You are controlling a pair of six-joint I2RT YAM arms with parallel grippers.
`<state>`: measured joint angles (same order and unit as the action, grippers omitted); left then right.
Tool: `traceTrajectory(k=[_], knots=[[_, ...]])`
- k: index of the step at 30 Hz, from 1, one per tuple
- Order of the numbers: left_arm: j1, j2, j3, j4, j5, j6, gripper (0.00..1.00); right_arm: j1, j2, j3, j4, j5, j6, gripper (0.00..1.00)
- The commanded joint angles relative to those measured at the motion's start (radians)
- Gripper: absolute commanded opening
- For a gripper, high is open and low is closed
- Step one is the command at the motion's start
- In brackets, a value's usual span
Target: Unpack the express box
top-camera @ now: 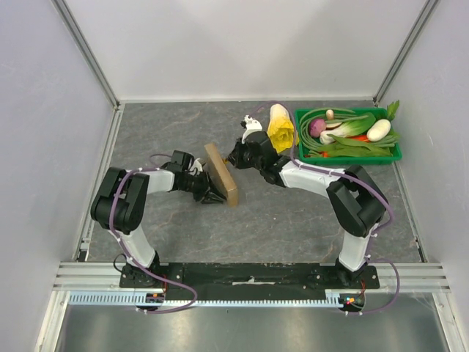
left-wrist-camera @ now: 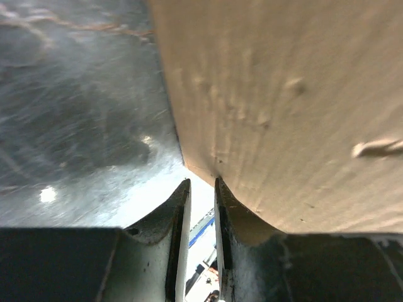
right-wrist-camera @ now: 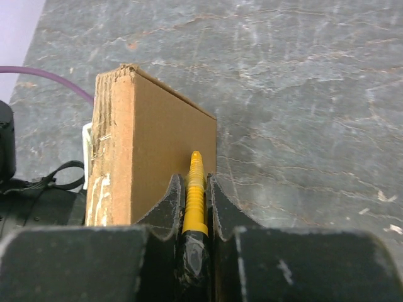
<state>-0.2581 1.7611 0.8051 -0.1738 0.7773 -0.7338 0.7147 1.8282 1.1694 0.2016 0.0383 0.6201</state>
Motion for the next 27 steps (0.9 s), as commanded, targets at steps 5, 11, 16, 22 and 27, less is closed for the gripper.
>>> traceTrajectory(k=[5,11,16,22,27], knots=[[-0.024,-0.032,0.014,0.206,0.07,-0.093,0.28,-0.003,0.042,0.049,0.065,-0.164,-0.002,0.0],[-0.026,-0.083,-0.006,0.18,-0.009,-0.096,0.28,-0.008,0.01,0.079,0.012,-0.169,-0.04,0.0],[-0.026,-0.175,-0.007,0.09,-0.143,-0.069,0.28,-0.009,-0.007,0.111,-0.04,-0.176,-0.059,0.0],[-0.024,-0.279,0.029,-0.057,-0.337,0.013,0.28,-0.008,-0.026,0.122,-0.08,-0.17,-0.072,0.0],[-0.026,-0.353,0.055,-0.142,-0.444,0.068,0.29,-0.008,-0.037,0.13,-0.106,-0.166,-0.074,0.0]])
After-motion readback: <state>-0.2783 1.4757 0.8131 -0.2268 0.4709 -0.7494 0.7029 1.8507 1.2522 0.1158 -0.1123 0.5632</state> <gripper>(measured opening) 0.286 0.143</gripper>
